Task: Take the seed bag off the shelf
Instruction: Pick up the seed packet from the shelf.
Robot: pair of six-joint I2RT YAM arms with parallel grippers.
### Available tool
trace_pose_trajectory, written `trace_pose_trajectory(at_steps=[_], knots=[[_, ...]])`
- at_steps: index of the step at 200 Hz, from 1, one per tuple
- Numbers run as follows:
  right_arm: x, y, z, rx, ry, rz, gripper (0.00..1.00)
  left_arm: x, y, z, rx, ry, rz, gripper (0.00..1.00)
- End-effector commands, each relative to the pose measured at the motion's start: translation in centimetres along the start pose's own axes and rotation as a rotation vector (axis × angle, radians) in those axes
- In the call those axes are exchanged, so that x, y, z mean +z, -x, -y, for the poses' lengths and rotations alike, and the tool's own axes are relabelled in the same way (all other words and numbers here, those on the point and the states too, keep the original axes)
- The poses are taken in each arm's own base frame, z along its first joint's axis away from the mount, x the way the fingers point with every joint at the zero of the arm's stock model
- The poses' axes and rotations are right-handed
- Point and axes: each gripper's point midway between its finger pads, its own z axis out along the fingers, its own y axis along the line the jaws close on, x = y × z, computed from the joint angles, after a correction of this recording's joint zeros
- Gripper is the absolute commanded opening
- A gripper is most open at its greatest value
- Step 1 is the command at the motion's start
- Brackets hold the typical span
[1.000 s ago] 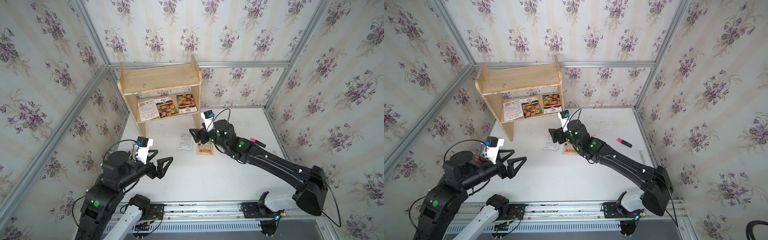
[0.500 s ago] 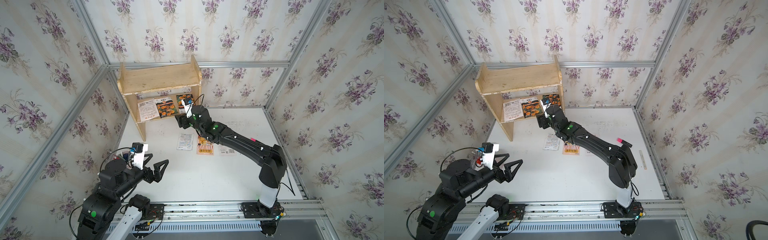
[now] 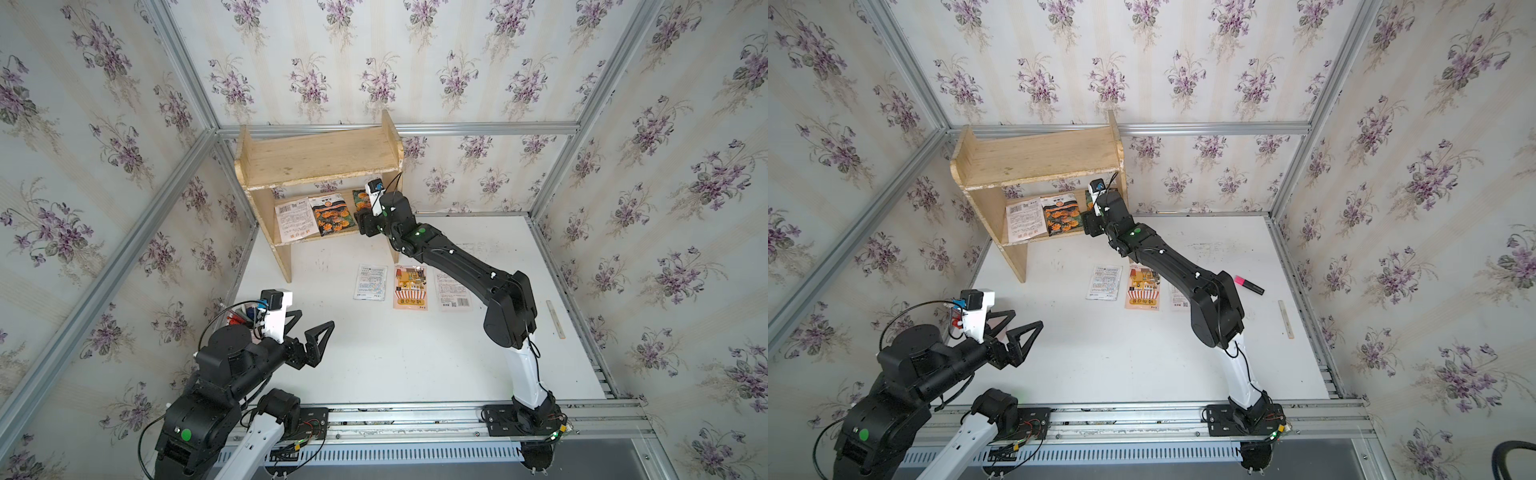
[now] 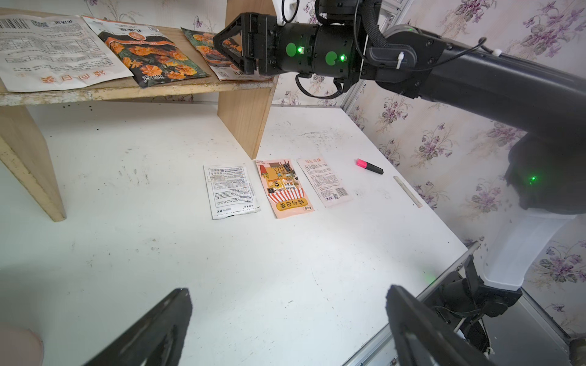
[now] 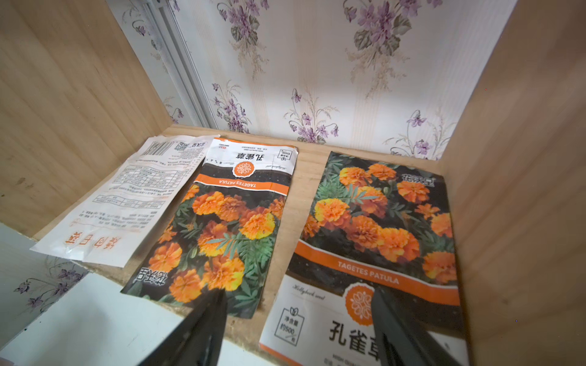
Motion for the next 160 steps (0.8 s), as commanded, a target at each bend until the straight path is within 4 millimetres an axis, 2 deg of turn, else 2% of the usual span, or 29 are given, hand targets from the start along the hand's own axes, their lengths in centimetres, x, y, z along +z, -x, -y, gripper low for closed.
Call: trace_pose_trajectory(at_steps=[1, 72, 113, 160], knots=[[0.9, 0.4, 0.1, -0.009, 0.004, 0.003, 0.75, 0.0, -0.2, -0.2, -0.004, 0.010, -0.001, 1.00], [4.3, 0.7, 2.8, 0.020, -0.090, 0.019, 0.75, -0.1, -0.6, -0.4, -0.010, 0.013, -0.003, 1.00], [5.4, -1.2, 4.4, 0.027, -0.152, -0.021, 0.74, -0.4, -0.7, -0.4, -0.012, 0.017, -0.006, 1.00], [4.8, -3.9, 4.7, 0.030, -0.176, -0.119, 0.72, 0.0, -0.8, -0.4, -0.017, 0.015, -0.007, 1.00]])
